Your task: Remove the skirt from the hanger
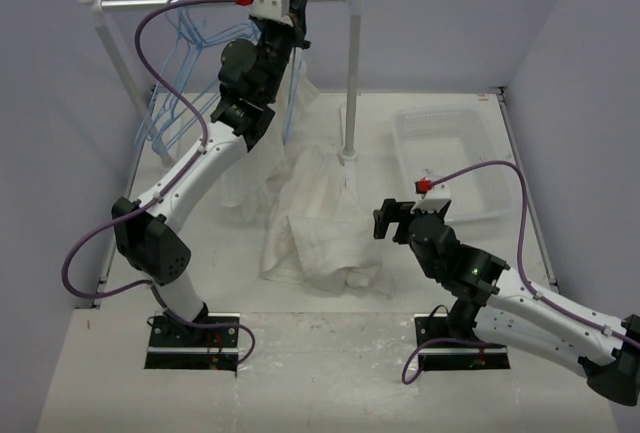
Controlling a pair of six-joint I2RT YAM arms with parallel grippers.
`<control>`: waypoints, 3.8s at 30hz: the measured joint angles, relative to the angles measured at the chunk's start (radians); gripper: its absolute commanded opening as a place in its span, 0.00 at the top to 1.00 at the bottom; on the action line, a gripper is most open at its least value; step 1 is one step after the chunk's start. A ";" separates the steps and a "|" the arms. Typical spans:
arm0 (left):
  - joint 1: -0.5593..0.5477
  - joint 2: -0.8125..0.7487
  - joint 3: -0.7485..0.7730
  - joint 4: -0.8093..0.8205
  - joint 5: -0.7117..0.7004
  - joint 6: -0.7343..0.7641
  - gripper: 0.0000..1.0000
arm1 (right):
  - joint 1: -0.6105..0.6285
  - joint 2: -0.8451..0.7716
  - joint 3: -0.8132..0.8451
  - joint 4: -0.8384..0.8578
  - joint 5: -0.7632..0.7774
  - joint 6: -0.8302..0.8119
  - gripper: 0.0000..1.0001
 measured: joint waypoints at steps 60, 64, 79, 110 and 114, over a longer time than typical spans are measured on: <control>-0.054 -0.960 -0.457 -1.178 0.029 -0.444 0.00 | 0.000 0.652 0.172 0.128 -0.396 -0.037 0.01; -0.054 -1.001 -0.476 -1.236 -0.008 -0.466 0.00 | 0.000 0.825 0.209 0.195 -0.423 -0.024 0.01; -0.054 -1.085 -0.509 -1.274 -0.093 -0.480 0.00 | 0.013 0.713 0.199 0.237 -0.293 0.042 1.00; -0.054 -1.112 -0.606 -1.240 -0.200 -0.480 0.00 | -0.848 0.440 0.828 -0.253 -0.382 -0.331 1.00; -0.054 -1.097 -0.606 -1.232 -0.207 -0.480 0.00 | -0.890 0.544 0.871 -0.314 -0.496 -0.288 1.00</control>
